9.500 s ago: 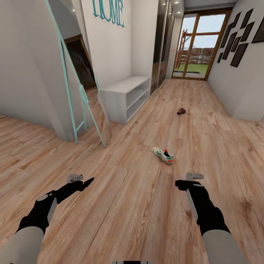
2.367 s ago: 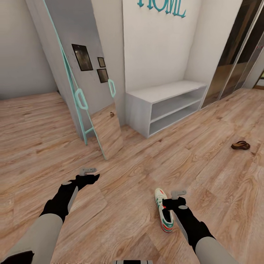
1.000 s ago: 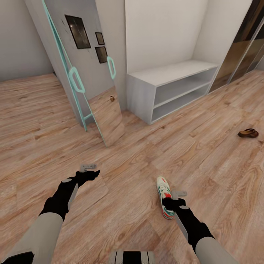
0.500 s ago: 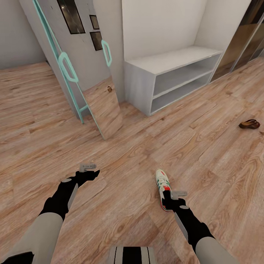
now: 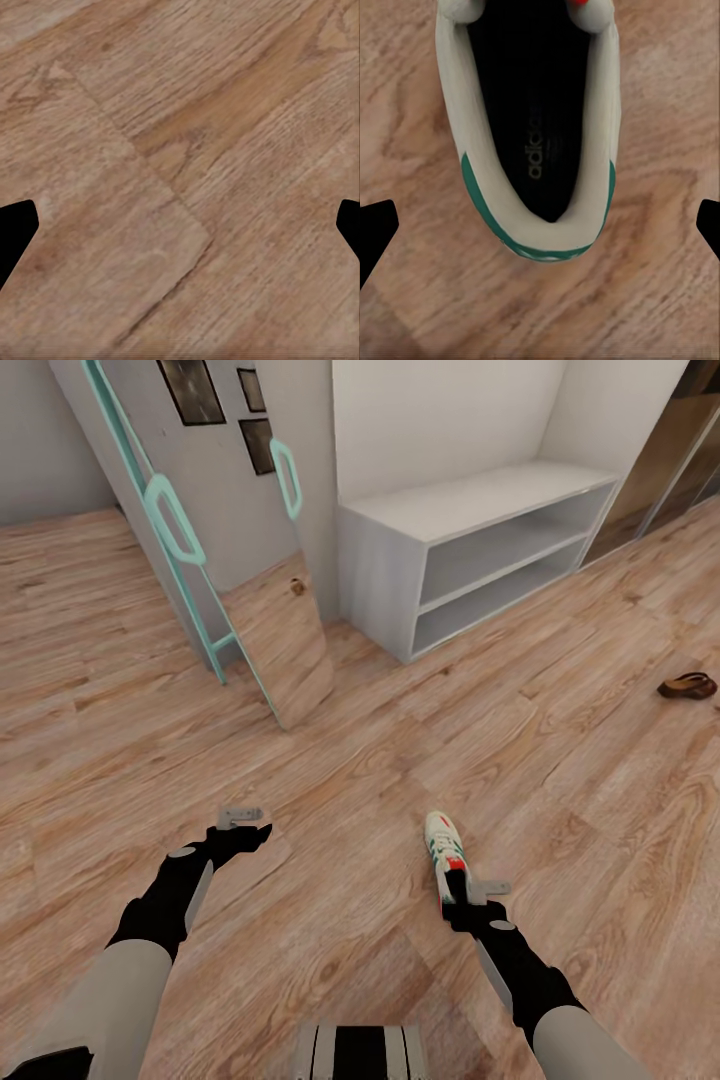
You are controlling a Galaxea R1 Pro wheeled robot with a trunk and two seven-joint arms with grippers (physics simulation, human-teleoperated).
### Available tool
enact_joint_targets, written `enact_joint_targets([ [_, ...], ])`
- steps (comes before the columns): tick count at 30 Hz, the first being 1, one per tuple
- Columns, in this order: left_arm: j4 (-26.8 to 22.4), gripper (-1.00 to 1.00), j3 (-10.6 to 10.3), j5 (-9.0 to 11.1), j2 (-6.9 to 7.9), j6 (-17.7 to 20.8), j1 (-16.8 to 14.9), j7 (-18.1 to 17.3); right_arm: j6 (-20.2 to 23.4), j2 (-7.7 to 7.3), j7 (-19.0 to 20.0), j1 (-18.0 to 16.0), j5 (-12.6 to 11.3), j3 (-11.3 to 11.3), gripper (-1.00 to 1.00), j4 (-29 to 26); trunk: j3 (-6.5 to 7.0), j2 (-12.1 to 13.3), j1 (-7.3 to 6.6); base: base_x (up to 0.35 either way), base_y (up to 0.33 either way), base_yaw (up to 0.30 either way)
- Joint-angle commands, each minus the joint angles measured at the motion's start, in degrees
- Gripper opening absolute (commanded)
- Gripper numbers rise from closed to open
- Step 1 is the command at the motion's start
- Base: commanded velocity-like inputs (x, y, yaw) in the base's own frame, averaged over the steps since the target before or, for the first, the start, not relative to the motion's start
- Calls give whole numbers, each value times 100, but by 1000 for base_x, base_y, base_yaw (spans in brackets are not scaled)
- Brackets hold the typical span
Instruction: Pick up the two gym shoes and the two sandals from the corridor floor and place them onto the hallstand (shoe rack) in the corridor, making sure they are on the rack and not on the floor. Arrange them so the two gym shoes are next to each other and the two sandals are next to each other.
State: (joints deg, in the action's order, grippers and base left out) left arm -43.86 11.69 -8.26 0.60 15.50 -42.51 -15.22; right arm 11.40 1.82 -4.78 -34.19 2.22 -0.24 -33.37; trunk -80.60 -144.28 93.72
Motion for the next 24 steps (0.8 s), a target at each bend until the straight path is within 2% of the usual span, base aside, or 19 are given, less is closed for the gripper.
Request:
enact_joint_targets([
  [1,-12,100,26,-58,-3,23,-3,-51,37,2,-15,0,24,-2,100,-11,-36,-3,1,0,0,0],
  [15,-11,100,26,-61,-4,23,-3,-51,37,2,-15,0,23,-2,100,-11,-475,-22,37,0,0,0],
  [21,-10,100,26,-59,-1,23,-3,-51,37,2,-15,0,21,-2,100,-11,-493,-22,37,0,0,0],
  [24,-10,100,26,-59,-3,23,-3,-51,37,2,-15,0,21,-2,100,-11,-577,-26,45,0,0,0],
])
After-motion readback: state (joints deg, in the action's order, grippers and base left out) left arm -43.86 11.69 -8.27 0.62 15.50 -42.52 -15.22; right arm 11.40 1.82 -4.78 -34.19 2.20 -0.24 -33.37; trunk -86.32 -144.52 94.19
